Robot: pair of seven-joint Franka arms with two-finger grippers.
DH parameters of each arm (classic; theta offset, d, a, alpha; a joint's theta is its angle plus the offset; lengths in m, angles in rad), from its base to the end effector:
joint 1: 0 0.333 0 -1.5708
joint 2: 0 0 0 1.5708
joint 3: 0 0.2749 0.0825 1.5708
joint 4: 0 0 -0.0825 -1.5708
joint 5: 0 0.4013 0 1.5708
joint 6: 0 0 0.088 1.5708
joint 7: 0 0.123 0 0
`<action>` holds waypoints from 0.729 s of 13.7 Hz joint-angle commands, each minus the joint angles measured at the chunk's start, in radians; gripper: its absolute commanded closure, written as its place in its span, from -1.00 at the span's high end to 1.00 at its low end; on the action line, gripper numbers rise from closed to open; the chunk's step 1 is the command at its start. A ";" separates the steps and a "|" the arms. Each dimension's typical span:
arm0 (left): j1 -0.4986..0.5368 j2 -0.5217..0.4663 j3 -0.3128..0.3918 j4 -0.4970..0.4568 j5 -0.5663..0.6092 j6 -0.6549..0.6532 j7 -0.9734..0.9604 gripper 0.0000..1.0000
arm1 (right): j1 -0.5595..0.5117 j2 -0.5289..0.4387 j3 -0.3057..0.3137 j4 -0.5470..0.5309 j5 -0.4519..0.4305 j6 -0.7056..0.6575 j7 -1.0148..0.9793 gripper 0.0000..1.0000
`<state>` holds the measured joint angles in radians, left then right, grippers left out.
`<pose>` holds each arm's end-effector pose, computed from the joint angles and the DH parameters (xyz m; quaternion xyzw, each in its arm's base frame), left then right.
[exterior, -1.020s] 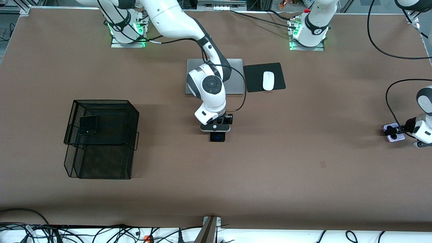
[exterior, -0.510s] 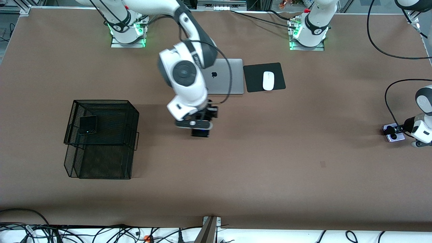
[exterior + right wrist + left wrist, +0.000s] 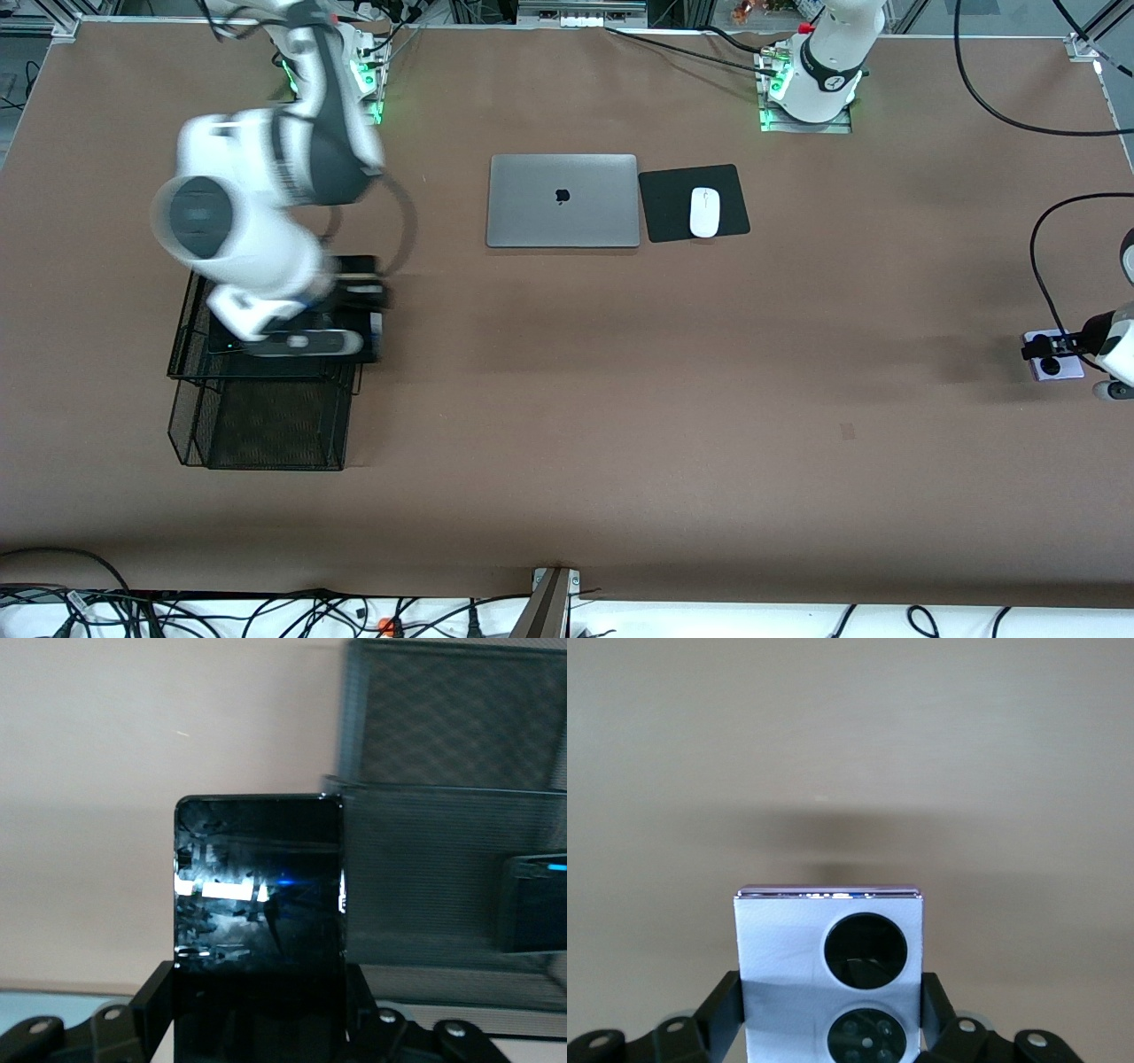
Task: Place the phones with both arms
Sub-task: 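Lower the tall phone into the basket while the left gripper carries the white phone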
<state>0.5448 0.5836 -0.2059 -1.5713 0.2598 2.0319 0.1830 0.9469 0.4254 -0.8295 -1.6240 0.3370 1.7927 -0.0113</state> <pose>0.6261 0.2527 0.2387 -0.9967 -0.0271 0.0659 0.0400 0.6218 0.1507 0.3711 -0.9980 -0.0310 0.0555 0.0032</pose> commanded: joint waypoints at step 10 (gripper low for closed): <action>-0.314 0.004 -0.293 0.068 -0.055 -0.219 -0.143 -0.42 | -0.026 0.045 -0.085 -0.217 0.063 0.218 -0.251 -1.00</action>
<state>0.3224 0.5654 -0.5023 -1.5176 0.2402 1.8244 0.1018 0.9403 0.4695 -0.9153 -1.8425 0.3539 2.0065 -0.2367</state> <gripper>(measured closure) 0.172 0.211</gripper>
